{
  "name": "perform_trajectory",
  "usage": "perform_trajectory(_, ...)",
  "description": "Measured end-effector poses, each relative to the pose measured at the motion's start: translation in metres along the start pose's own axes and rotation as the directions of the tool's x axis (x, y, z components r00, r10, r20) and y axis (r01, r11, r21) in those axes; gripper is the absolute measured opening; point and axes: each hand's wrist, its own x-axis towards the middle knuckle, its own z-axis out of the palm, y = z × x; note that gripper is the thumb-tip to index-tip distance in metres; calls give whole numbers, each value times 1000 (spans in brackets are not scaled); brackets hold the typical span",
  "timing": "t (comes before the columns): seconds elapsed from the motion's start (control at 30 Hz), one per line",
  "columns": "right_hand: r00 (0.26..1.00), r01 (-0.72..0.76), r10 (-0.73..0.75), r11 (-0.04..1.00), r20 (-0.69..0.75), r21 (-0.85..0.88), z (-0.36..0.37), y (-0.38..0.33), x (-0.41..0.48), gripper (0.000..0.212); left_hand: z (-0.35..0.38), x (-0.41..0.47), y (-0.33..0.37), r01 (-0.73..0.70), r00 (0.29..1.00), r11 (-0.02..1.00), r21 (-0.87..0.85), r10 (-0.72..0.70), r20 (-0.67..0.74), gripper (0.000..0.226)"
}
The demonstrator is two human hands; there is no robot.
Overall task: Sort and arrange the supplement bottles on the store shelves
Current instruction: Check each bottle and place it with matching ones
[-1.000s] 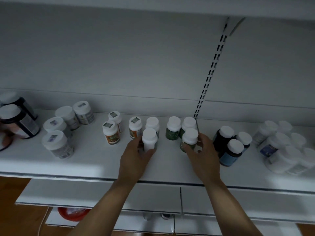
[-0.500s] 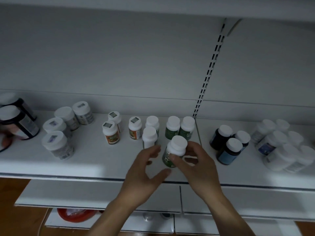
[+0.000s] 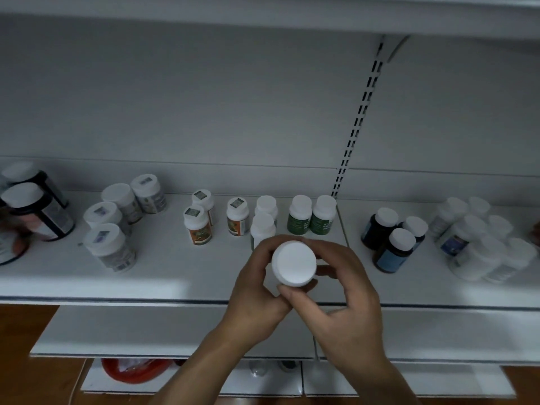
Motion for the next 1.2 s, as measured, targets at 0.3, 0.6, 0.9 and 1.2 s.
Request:
perform_trajectory(0.3,997,-75,73,997,-40,-32,-3,-9,-20,50,-3,-12,-4,-33,993,999,31,30,114,54)
perform_trajectory(0.6,819,-529,563,665,112,526,-37,2,-3,60,9,-16,1,-87,996,976,201,88,4,55)
perform_trajectory(0.9,601,-699,628,114,494,705,-60,10,8,37,40,-17,36,-264,963,934,239,270,9,54)
perform_trajectory(1.2,606,-701,471,-62,640,710,-67,35,-6,60,71,-32,40,-246,969,936,254,242,46,53)
